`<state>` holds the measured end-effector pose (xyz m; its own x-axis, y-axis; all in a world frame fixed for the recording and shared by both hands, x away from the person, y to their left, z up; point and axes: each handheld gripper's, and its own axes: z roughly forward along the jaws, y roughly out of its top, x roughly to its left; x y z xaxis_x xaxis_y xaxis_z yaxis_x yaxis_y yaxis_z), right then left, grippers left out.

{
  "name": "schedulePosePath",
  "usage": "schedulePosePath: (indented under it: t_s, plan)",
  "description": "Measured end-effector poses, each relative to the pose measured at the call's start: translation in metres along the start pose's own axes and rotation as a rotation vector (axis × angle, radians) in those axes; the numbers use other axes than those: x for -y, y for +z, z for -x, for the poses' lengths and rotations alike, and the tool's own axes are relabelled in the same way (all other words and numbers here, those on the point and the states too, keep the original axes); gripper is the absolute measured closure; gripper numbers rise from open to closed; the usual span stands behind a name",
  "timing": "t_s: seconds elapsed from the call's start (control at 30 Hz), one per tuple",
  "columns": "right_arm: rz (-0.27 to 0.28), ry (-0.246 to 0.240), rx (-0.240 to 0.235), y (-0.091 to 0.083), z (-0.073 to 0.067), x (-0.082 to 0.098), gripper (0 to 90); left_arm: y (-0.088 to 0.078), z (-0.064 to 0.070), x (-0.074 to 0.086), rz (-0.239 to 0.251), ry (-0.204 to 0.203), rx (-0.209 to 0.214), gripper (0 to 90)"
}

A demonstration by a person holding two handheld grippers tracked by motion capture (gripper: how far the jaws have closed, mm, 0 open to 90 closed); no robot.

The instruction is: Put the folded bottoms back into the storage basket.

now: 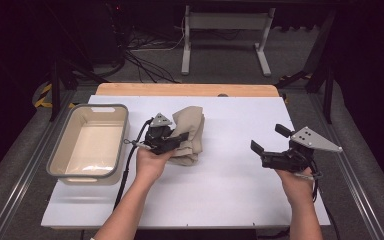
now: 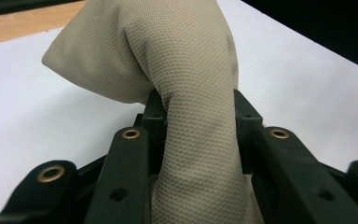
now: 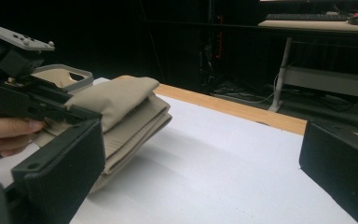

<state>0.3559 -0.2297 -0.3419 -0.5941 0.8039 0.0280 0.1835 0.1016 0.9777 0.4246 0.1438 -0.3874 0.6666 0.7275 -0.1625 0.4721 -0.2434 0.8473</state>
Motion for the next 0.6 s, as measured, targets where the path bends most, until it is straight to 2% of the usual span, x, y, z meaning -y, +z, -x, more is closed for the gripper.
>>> schedulePosePath:
  t_s: [0.43, 0.6]
  plan:
    - [0.000, -0.003, -0.006, 0.001, -0.002, 0.000, 1.0, -0.031, -0.004, -0.004, 0.066, 0.002, -0.023, 67.2]
    - [-0.004, -0.007, -0.010, 0.003, -0.003, 0.000, 1.0, -0.040, -0.007, -0.004, 0.076, 0.003, -0.034, 67.2]
